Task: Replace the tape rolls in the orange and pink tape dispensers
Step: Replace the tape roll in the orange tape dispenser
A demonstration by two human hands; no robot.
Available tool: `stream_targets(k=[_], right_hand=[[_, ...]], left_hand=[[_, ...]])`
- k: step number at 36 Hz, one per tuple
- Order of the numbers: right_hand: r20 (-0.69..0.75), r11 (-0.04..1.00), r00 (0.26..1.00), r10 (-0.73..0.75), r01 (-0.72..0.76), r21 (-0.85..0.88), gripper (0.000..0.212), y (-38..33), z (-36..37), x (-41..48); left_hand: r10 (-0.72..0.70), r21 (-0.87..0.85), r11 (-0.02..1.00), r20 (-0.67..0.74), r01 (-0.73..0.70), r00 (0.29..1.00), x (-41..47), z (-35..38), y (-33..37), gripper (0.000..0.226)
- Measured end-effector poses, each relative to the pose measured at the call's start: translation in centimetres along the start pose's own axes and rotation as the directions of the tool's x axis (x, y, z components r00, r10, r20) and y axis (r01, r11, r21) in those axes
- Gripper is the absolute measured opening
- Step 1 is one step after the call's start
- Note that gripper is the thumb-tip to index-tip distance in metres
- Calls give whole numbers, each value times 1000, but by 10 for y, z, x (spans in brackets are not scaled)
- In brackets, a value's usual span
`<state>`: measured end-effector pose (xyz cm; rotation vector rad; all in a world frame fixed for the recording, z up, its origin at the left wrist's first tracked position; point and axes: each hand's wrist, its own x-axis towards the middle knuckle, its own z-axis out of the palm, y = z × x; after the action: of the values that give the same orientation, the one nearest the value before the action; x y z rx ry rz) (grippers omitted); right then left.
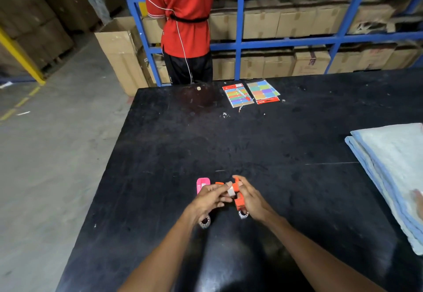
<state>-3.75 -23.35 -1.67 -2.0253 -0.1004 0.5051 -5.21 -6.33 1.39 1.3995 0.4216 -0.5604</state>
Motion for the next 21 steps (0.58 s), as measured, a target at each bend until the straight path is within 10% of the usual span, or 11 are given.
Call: stream_targets(k=[17, 21], right_hand=[[-83, 991, 995, -46, 56, 119, 36, -7, 1, 19], [-122, 979, 993, -4, 28, 203, 38, 10, -2, 35]], left_hand=[[33, 192, 981, 38, -39, 999, 17, 1, 28, 42], [20, 223, 975, -130, 10, 991, 37, -6, 22, 50]])
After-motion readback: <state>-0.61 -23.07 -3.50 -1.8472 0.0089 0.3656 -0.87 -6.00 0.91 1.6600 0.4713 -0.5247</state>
